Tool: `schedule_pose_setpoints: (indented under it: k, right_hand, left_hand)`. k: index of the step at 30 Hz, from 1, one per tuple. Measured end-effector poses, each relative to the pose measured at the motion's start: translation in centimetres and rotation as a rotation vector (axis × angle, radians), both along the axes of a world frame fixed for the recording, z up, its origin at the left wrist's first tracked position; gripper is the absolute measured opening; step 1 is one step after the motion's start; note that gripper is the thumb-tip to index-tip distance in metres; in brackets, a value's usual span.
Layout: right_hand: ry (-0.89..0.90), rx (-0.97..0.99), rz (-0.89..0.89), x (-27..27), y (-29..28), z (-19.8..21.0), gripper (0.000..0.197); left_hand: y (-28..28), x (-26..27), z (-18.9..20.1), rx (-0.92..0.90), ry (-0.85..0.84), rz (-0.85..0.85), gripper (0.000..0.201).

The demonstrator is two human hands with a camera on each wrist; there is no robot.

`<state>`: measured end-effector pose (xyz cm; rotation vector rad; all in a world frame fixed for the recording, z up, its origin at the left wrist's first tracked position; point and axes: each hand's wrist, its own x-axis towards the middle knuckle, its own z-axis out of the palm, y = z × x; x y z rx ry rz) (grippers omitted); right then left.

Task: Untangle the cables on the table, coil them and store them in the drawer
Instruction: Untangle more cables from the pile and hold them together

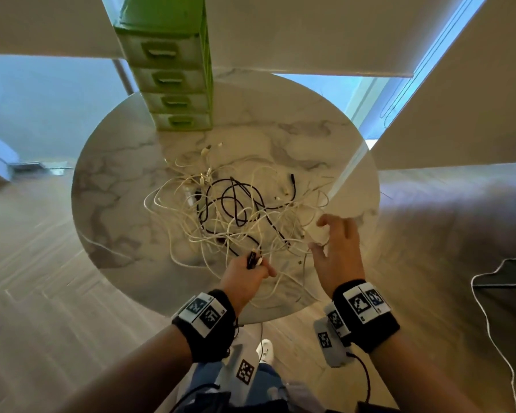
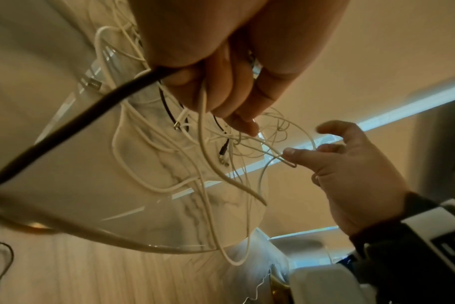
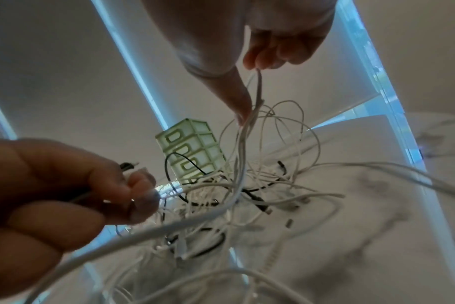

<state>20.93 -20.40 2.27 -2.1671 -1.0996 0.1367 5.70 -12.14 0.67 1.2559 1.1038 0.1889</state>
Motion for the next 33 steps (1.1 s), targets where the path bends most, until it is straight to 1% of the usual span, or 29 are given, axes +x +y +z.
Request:
schedule_pose_setpoints:
  k: [2,3,5,6,7,8,9,11,13,15,17,18,20,22,23,25,28,30,33]
  right_hand:
    - [-0.146,-0.092,0.092,0.7,-0.1,-0.8,0.026]
    - [-0.183,-0.158,0.130,1.0,-0.1,-1.2,0.022]
    - [-0.199,-0.254,0.192,1.1,0.0,-1.4,0.018]
    - [-0.199,-0.272,0.230,0.9,0.0,-1.3,0.018]
    - [-0.197,-0.294,0.279,0.7,0.2,-1.2,0.021]
    - [-0.216,-0.325,0.328,0.4,0.4,-1.3,0.026]
    - [-0.267,-0.380,0.362,0.2,0.6,-1.6,0.026]
    - [-0.330,-0.561,0.356,-0.3,1.2,-1.9,0.019]
    - [-0.327,-0.727,0.310,-0.2,2.0,-2.3,0.023]
    - [-0.318,-0.816,0.292,0.0,2.7,-2.4,0.026]
    - [-0.253,-0.789,0.307,0.0,3.1,-2.8,0.027]
    - [-0.197,-0.736,0.321,0.0,3.1,-3.0,0.027]
    - [-0.092,-0.582,0.367,0.2,2.6,-3.3,0.023]
    - [0.021,-0.411,0.356,0.4,1.7,-2.7,0.018]
    - [0.082,-0.317,0.354,0.3,1.1,-2.1,0.016]
    - [0.174,-0.169,0.416,0.0,0.1,-0.4,0.012]
    - [0.278,-0.061,0.530,-1.0,-1.6,2.0,0.007]
    - [0.331,-0.014,0.526,-1.0,-2.4,2.5,0.017]
    - [0.354,-0.008,0.437,-0.3,-3.5,1.6,0.030]
  left_hand:
    - [-0.1,0.5,-0.4,0.046,0.020,-0.048,0.023]
    - [-0.2,0.8,-0.6,0.058,0.023,-0.066,0.022]
    - [-0.2,1.4,-0.8,0.053,0.028,-0.088,0.021]
    - [-0.2,1.6,-0.9,0.047,0.028,-0.096,0.022]
    - [-0.1,1.8,-1.0,0.045,0.028,-0.107,0.022]
    - [-0.1,2.0,-1.2,0.044,0.031,-0.119,0.022]
    - [0.0,2.2,-1.2,0.045,0.034,-0.131,0.021]
    - [0.1,2.5,-1.4,0.045,0.040,-0.148,0.020]
    - [0.3,2.7,-1.7,0.046,0.053,-0.169,0.022]
    - [0.4,2.8,-2.0,0.061,0.053,-0.203,0.023]
    - [0.7,3.0,-2.1,0.078,0.043,-0.216,0.017]
    - [0.8,3.0,-1.9,0.077,0.028,-0.205,0.014]
    - [1.3,3.3,-1.7,0.062,0.020,-0.143,0.017]
    - [2.0,3.6,-1.6,0.026,0.014,-0.046,0.018]
    - [2.4,3.8,-1.5,-0.012,-0.005,0.011,0.019]
    - [3.5,4.3,-1.5,-0.119,-0.065,0.123,0.022]
    - [5.3,4.5,-0.9,-0.268,-0.154,0.206,0.022]
    - [6.2,4.4,-0.4,-0.373,-0.246,0.213,0.023]
    - [6.7,4.2,0.2,-0.551,-0.382,0.279,0.027]
